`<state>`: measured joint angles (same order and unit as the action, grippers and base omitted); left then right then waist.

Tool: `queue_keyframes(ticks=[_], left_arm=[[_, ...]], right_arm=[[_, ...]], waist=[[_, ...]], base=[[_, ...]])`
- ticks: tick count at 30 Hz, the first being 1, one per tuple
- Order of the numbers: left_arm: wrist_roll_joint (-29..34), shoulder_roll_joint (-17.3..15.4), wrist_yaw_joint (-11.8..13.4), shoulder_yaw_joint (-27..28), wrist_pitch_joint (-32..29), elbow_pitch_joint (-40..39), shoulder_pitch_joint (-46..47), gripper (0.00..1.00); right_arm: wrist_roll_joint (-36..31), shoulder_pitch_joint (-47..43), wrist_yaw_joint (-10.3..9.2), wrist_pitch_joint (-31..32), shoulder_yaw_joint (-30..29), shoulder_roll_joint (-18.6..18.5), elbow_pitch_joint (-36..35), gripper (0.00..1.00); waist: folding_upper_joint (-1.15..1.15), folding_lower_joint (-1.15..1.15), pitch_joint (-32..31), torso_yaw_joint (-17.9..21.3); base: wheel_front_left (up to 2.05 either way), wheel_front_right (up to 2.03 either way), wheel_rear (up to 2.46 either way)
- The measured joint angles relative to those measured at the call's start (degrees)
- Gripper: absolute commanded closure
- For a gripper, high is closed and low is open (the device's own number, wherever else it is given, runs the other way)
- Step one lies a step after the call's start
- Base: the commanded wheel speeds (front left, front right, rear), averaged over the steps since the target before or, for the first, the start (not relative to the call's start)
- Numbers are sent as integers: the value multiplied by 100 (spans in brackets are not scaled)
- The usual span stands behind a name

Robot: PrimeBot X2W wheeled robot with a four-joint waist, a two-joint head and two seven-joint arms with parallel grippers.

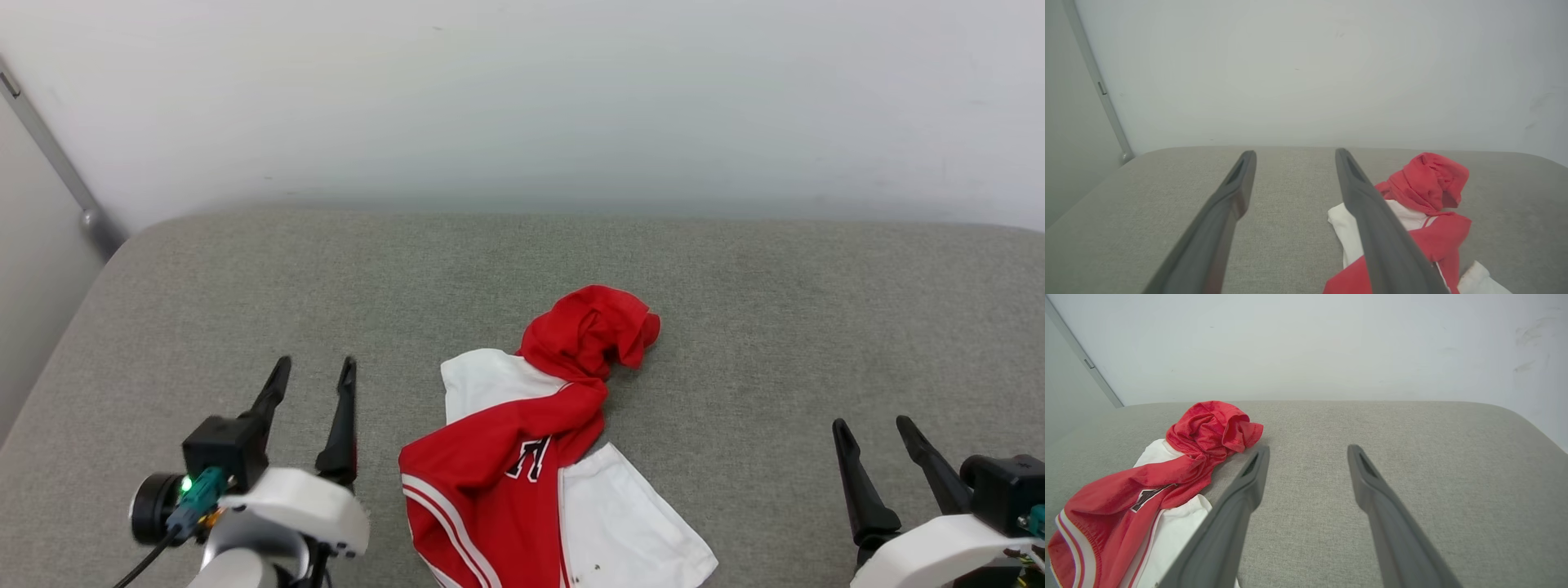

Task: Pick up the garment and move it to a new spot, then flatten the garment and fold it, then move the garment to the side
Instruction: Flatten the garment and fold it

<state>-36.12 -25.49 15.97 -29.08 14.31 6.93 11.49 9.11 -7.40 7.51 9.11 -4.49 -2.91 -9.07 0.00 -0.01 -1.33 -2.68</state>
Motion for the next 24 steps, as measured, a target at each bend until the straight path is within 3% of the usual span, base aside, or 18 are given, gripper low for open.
queue_keyframes(ticks=[4,9,15,20,24], left_arm=[[-9,-237,224,126,7,-434,-514,0],[10,-327,322,123,-12,-721,-705,0],[32,-316,270,24,-60,-893,-685,0],[71,-232,162,-14,-40,-932,-510,0],[135,-104,94,-30,2,-903,-380,0]], right_arm=[[-10,-41,0,57,8,0,18,0],[-10,-90,0,285,41,0,78,0],[59,-96,0,1830,321,-88,437,0],[474,36,0,2991,803,-480,467,0],[667,221,0,3533,1129,-699,606,0]], waist=[[0,0,-36,-34],[0,0,-49,-85],[0,1,38,-281],[0,1,295,-461],[0,1,547,-659]], base=[[0,0,0],[0,0,0],[0,0,0],[0,0,0],[0,0,0]])
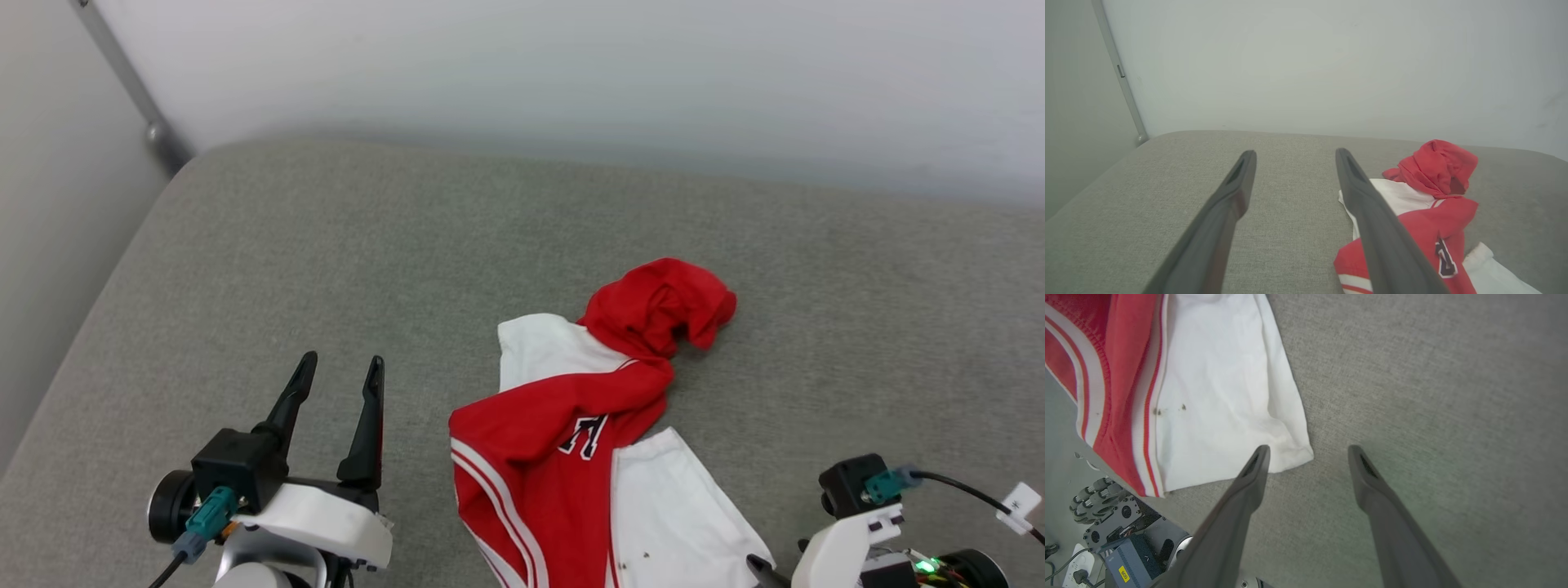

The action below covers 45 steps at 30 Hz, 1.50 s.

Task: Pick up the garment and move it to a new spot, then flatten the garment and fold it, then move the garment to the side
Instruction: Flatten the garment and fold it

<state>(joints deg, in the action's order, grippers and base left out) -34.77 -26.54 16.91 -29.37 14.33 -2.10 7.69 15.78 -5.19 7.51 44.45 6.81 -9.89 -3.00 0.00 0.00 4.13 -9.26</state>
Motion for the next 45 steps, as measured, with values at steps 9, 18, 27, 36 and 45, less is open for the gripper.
queue_keyframes(ticks=[9,18,27,36,45], left_arm=[[86,220,-175,64,49,186,191,0],[134,266,-205,194,57,338,44,0],[146,165,-127,282,57,275,-160,0],[121,22,-102,344,-13,160,-158,0],[74,-20,-104,358,-48,196,-126,0]], right_arm=[[255,548,-1,363,449,-168,805,0],[466,676,-1,109,631,-215,961,100],[-42,982,1,-65,-486,-586,153,100],[-493,917,1,-129,-2797,-488,495,100],[-670,1026,0,-1862,-2964,-236,1538,0]], waist=[[0,0,383,-329],[0,0,226,-207],[0,0,47,240],[0,0,406,478],[0,0,533,520]], base=[[0,0,0],[0,0,0],[0,0,0],[0,0,0],[0,0,0]])
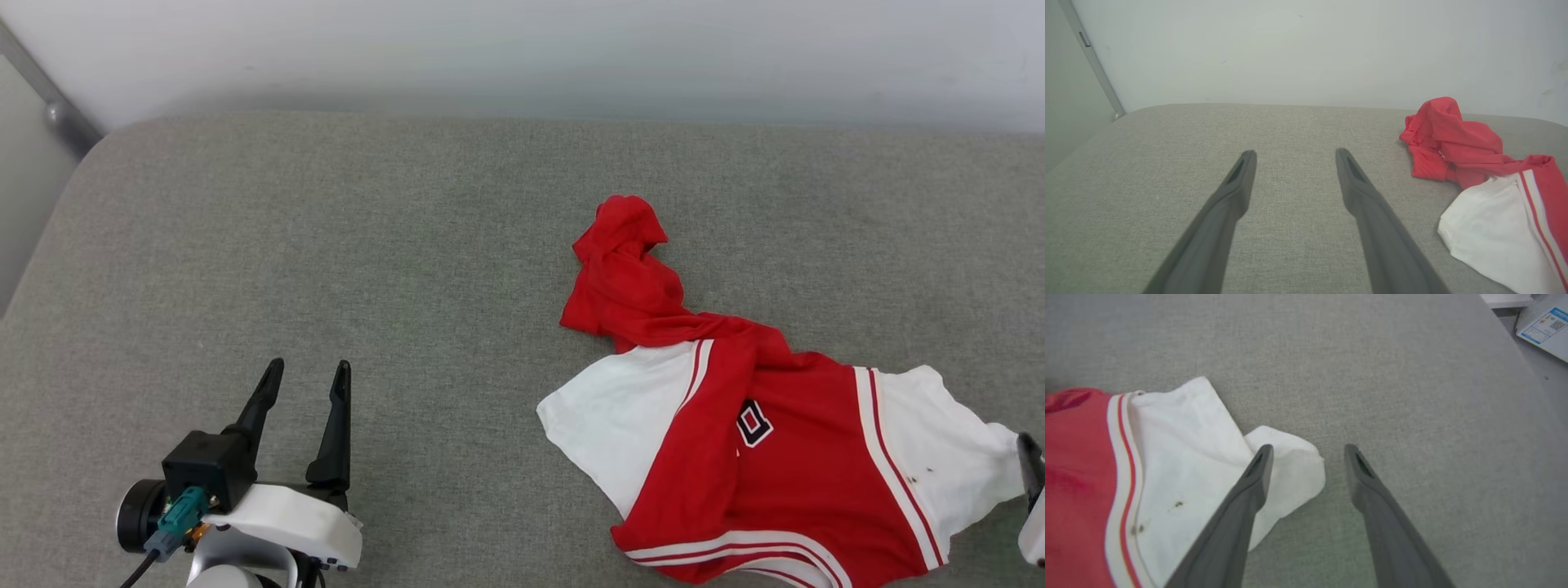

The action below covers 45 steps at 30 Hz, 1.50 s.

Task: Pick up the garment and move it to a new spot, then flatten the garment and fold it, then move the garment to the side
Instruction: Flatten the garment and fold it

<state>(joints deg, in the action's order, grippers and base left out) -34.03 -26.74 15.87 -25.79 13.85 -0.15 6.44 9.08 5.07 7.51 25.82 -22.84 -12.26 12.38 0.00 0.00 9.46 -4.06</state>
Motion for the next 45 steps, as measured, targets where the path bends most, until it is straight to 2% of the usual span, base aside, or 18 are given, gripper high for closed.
queue_keyframes(ticks=[6,12,18,25,28,33,39,45], left_arm=[[-58,-20,44,2,-44,76,-129,0],[-116,-38,130,-23,-141,74,-327,0],[-163,-102,204,-16,-219,29,-453,0],[-256,-124,172,-31,-368,76,-428,0],[-301,-97,16,-148,-538,120,-175,0],[-358,-2,-434,-556,-1268,404,520,0],[-537,104,-1081,-1111,-2613,1001,1478,0],[-667,137,-1533,-1615,-3975,1505,2152,0]], right_arm=[[-301,55,0,-1369,94,157,-53,0],[-466,-253,0,-2148,603,370,-466,0],[-454,-660,0,-2383,1355,616,-1080,0],[-398,-1040,0,-2365,1842,773,-1735,0],[-415,-1150,0,-2273,1995,826,-2017,0],[-419,-1188,0,-2124,2126,875,-2399,0],[-417,-1088,0,-2040,2247,909,-2520,0],[-398,-976,0,-2062,2340,922,-2486,0]], waist=[[0,0,-312,38],[0,0,-761,74],[0,-1,-1030,162],[0,-1,-1102,350],[0,-1,-1071,465],[0,-1,-868,672],[0,0,-452,940],[0,0,-51,1177]], base=[[0,0,0],[0,0,0],[0,0,0],[0,0,0],[0,0,0],[0,0,0],[0,0,0],[0,0,0]])
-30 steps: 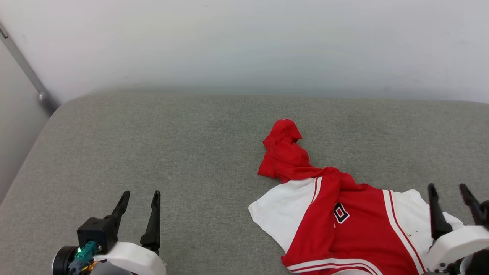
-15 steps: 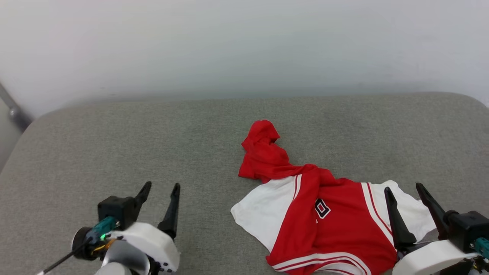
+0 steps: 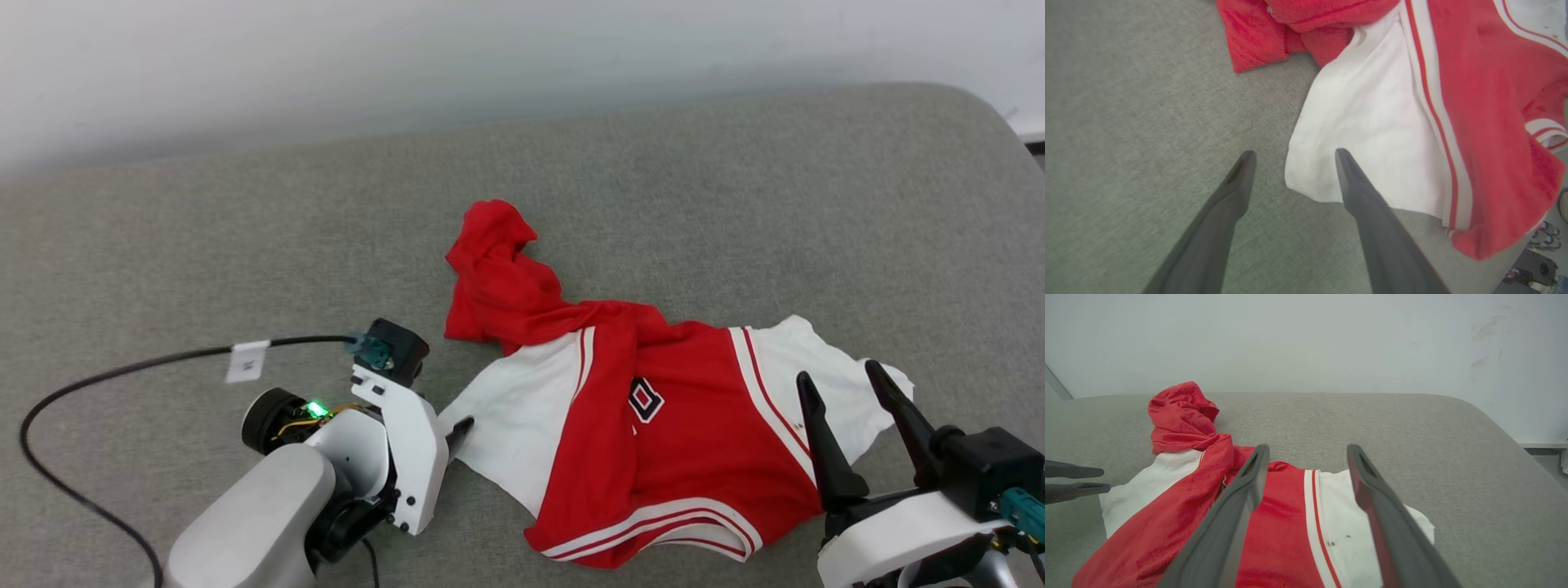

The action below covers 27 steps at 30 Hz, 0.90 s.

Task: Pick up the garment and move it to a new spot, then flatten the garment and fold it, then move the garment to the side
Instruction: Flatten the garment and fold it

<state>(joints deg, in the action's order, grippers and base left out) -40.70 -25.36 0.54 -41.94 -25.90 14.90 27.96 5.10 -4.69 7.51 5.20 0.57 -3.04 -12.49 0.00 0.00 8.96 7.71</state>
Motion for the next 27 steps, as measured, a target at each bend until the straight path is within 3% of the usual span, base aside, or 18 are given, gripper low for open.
queue_keyframes(ticks=[7,8,9,10,13,19,27], left_arm=[[-27,25,-289,-544,-1434,310,561,0],[14,26,-301,-603,-1551,301,639,53],[36,25,-311,-643,-1630,292,690,70],[73,26,-318,-678,-1672,289,726,100],[144,42,-234,-679,-1524,290,737,100],[-3,65,129,-294,-615,103,177,100],[-205,-467,855,466,250,-845,-691,100]], right_arm=[[133,146,0,-144,-29,5,119,0],[145,162,0,-163,-52,5,137,0],[149,193,0,-170,-66,5,166,0],[156,222,0,-178,-76,4,188,0],[158,255,0,-194,-97,7,277,0],[233,227,0,-69,-247,10,453,0],[514,-71,0,661,-620,12,792,0]], waist=[[0,0,425,157],[0,0,474,167],[0,0,519,173],[0,0,549,177],[0,0,545,169],[0,0,306,41],[0,0,-146,-330]], base=[[0,0,0],[0,0,0],[0,0,0],[0,0,0],[0,0,0],[0,0,0],[0,0,0]])
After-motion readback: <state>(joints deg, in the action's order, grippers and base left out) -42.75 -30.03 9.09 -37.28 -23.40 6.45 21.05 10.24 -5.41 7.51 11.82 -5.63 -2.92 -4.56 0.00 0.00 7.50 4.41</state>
